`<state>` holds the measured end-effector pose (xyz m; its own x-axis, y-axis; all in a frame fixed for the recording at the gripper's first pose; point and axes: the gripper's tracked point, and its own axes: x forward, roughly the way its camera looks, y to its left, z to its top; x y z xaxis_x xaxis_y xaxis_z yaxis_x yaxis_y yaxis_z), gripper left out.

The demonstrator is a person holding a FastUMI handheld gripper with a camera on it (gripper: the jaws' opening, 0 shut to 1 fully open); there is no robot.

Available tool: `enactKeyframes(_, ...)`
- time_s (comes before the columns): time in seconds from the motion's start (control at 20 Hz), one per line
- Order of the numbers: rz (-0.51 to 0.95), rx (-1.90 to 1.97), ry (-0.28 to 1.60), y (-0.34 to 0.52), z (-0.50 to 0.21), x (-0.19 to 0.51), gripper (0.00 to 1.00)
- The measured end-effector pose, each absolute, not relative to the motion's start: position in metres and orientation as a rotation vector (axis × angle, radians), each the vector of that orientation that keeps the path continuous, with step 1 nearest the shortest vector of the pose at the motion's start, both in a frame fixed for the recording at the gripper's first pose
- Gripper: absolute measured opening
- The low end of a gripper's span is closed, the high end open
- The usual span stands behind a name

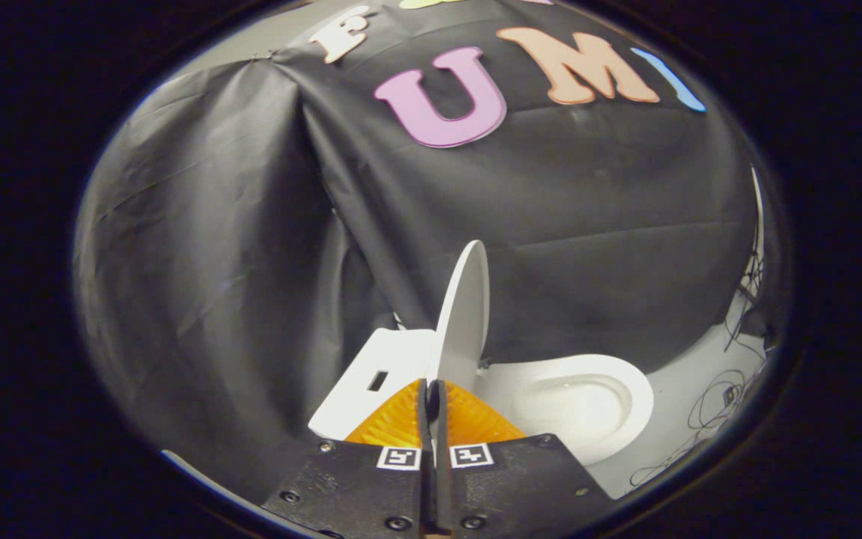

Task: Open the toilet lid.

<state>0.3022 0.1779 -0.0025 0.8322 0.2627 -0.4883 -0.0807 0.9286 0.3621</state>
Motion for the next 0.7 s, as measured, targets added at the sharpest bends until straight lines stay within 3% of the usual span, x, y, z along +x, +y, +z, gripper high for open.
enactKeyframes(0.7, 0.371, 0.254, 0.541, 0.21, 0.007, 0.318, 0.0)
